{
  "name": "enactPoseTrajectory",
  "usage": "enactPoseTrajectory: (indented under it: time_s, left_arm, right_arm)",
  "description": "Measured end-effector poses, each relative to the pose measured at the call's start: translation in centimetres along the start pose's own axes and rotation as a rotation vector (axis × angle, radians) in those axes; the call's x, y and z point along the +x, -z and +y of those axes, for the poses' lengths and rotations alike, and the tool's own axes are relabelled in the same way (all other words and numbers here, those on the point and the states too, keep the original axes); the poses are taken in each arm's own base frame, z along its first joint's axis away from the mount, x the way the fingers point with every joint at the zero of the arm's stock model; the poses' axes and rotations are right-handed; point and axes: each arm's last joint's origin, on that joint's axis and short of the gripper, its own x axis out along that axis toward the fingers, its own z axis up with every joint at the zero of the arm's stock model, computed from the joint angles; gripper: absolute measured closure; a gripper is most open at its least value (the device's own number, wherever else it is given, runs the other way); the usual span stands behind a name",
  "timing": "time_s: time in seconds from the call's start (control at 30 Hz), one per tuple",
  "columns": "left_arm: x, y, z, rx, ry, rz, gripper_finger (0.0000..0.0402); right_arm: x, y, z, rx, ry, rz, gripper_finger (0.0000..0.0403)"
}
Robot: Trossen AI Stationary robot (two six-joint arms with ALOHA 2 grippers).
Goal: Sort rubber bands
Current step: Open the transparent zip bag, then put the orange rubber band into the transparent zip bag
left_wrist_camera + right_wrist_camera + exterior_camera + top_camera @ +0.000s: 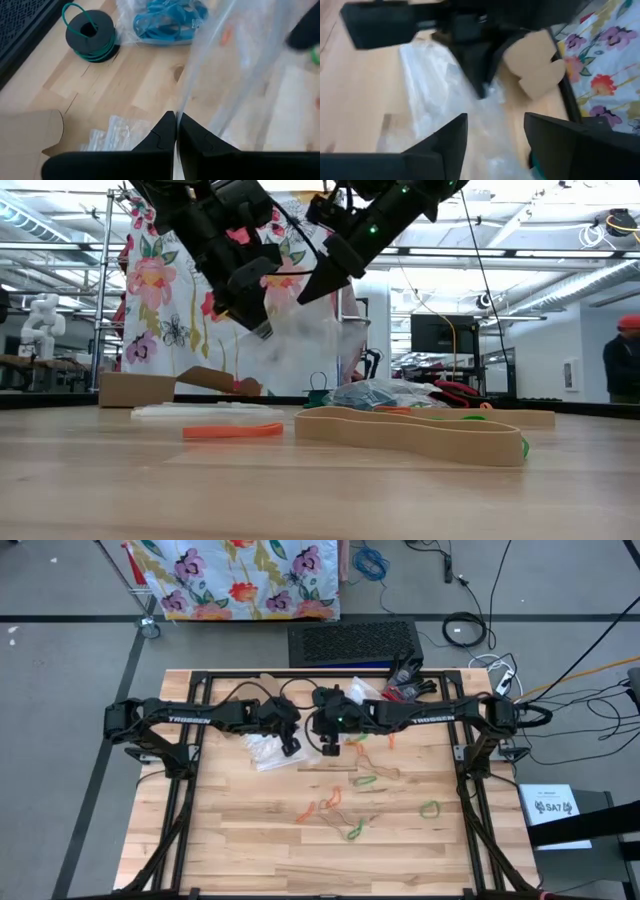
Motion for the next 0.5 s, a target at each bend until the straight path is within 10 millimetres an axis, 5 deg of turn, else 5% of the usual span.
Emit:
enactPoseTrajectory:
  time_s: [0.3, 0.5]
  left_arm:
    - [0.1, 0.7, 0.1, 0.000, -0.012, 0.055, 0.0389]
    - [0.1, 1.5, 0.5, 0.003, -0.069, 0.134, 0.0389]
  right_arm:
    - [-3.5, -2.2, -1.2, 0.021, 0.040, -0.157, 0.0219]
    - [-8.7, -0.8, -2.1, 0.137, 0.088, 0.031, 0.0238]
